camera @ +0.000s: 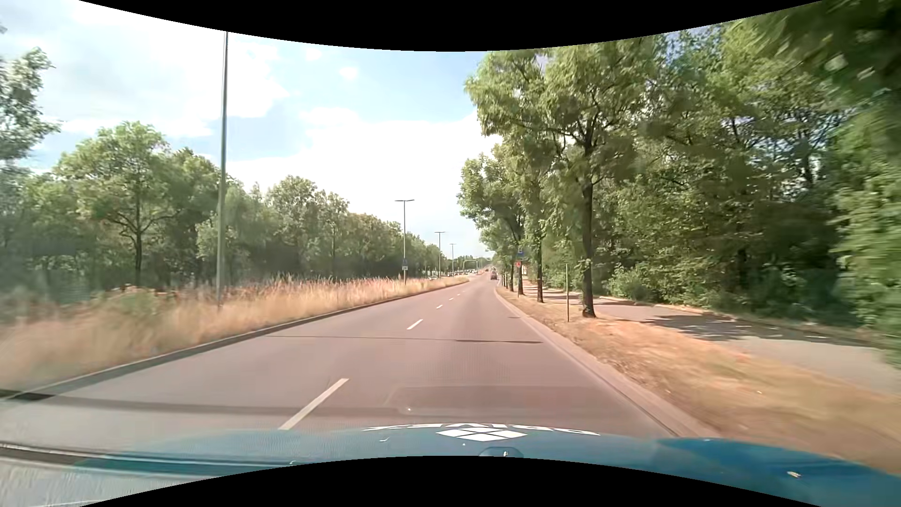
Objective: Follow the waypoints while adhering to traffic rules and regulations
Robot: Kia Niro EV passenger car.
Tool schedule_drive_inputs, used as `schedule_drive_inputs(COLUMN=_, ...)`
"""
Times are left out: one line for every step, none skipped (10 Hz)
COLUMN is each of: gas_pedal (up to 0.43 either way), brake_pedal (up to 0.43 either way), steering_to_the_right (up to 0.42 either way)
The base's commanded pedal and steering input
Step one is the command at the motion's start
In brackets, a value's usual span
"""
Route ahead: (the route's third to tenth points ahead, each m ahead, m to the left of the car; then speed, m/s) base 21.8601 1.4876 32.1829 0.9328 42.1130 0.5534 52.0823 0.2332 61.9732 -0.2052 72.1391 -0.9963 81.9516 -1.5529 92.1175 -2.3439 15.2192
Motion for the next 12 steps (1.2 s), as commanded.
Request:
schedule_drive_inputs(gas_pedal=0.13, brake_pedal=0.0, steering_to_the_right=0.005)
schedule_drive_inputs(gas_pedal=0.13, brake_pedal=0.0, steering_to_the_right=0.005)
schedule_drive_inputs(gas_pedal=0.13, brake_pedal=0.0, steering_to_the_right=0.005)
schedule_drive_inputs(gas_pedal=0.13, brake_pedal=0.0, steering_to_the_right=0.005)
schedule_drive_inputs(gas_pedal=0.13, brake_pedal=0.0, steering_to_the_right=0.005)
schedule_drive_inputs(gas_pedal=0.13, brake_pedal=0.0, steering_to_the_right=0.005)
schedule_drive_inputs(gas_pedal=0.13, brake_pedal=0.0, steering_to_the_right=0.005)
schedule_drive_inputs(gas_pedal=0.13, brake_pedal=0.0, steering_to_the_right=0.005)
schedule_drive_inputs(gas_pedal=0.13, brake_pedal=0.0, steering_to_the_right=0.005)
schedule_drive_inputs(gas_pedal=0.13, brake_pedal=0.0, steering_to_the_right=0.005)
schedule_drive_inputs(gas_pedal=0.13, brake_pedal=0.0, steering_to_the_right=0.005)
schedule_drive_inputs(gas_pedal=0.13, brake_pedal=0.0, steering_to_the_right=0.005)
